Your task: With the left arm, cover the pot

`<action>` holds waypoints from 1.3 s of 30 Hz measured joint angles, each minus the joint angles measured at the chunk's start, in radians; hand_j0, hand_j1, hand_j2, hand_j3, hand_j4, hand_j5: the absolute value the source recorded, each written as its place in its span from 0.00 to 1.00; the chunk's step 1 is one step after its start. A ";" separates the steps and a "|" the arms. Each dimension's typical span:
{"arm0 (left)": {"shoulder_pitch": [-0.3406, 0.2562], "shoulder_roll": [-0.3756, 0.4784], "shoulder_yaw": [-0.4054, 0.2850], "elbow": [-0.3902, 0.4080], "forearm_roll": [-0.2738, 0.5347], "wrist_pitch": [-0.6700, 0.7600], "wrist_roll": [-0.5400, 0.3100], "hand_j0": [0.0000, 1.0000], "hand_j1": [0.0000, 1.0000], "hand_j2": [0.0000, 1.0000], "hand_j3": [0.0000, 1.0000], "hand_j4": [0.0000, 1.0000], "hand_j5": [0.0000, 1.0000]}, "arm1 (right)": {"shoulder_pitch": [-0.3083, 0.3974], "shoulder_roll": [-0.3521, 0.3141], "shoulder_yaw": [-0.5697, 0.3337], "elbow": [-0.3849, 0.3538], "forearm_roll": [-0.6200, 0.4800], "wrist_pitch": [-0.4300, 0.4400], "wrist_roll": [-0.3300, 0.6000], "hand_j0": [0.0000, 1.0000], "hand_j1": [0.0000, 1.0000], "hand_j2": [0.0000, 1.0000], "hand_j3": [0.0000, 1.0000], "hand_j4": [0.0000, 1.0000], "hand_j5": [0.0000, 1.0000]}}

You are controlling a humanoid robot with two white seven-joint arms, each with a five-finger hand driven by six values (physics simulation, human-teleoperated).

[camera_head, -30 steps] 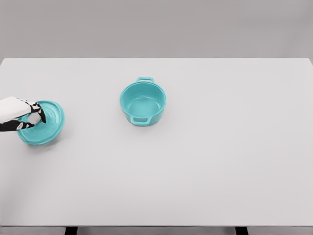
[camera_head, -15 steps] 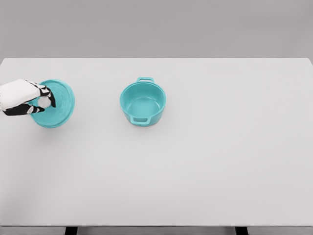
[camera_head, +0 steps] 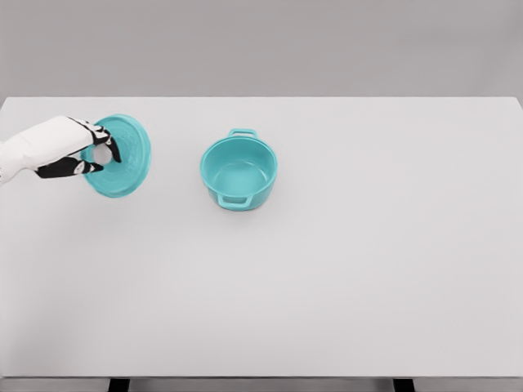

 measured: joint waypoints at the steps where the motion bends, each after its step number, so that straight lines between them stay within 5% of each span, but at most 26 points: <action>1: -0.003 -0.007 0.000 0.000 -0.001 0.000 0.000 0.46 0.46 0.46 0.46 0.46 0.46 | 0.000 0.000 0.000 0.000 0.000 0.000 0.000 1.00 1.00 1.00 1.00 1.00 1.00; 20: -0.106 -0.111 -0.081 0.015 -0.013 0.000 0.000 0.46 0.46 0.46 0.46 0.46 0.46 | 0.000 0.000 0.000 0.000 0.000 0.000 0.000 1.00 1.00 1.00 1.00 1.00 1.00; 39: -0.149 -0.257 -0.113 0.044 -0.082 0.000 0.000 0.46 0.46 0.46 0.46 0.46 0.46 | 0.000 0.000 0.000 0.000 0.000 0.000 0.000 1.00 1.00 1.00 1.00 1.00 1.00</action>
